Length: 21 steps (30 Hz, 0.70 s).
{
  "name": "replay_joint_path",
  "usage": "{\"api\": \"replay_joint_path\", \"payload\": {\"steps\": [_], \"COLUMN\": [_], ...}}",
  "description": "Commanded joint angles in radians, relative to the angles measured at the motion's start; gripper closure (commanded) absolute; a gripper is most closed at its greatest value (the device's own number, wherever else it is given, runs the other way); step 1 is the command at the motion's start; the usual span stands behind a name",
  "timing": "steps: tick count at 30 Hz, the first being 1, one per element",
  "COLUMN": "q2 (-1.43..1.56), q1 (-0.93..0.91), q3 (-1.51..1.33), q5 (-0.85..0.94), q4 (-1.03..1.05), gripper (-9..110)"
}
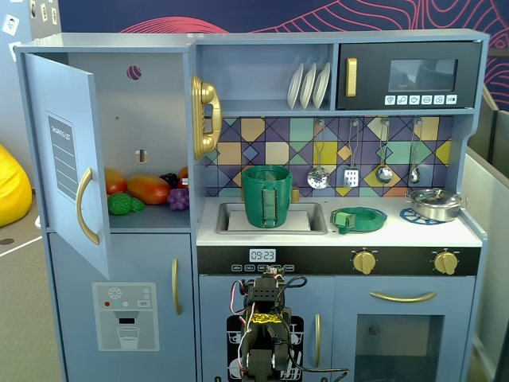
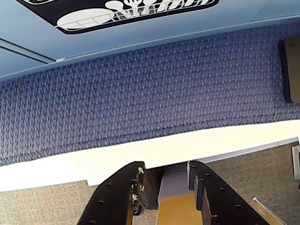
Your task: Pick up the lid from the counter and put it on the green recipient
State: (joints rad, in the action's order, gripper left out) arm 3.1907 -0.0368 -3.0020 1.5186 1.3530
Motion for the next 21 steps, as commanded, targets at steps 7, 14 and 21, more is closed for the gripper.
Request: {"api": "replay_joint_path", "payload": {"steps": [7, 14, 21], "q2": [-0.011, -0.011, -0.140], "q1": [0.031, 0.029, -0.091], "q3": [0.005, 0.005, 0.192], "q5": [-0.006, -0.002, 0.114], "q4": [0.179, 0.173, -0.244], "gripper": [101, 101, 101]}}
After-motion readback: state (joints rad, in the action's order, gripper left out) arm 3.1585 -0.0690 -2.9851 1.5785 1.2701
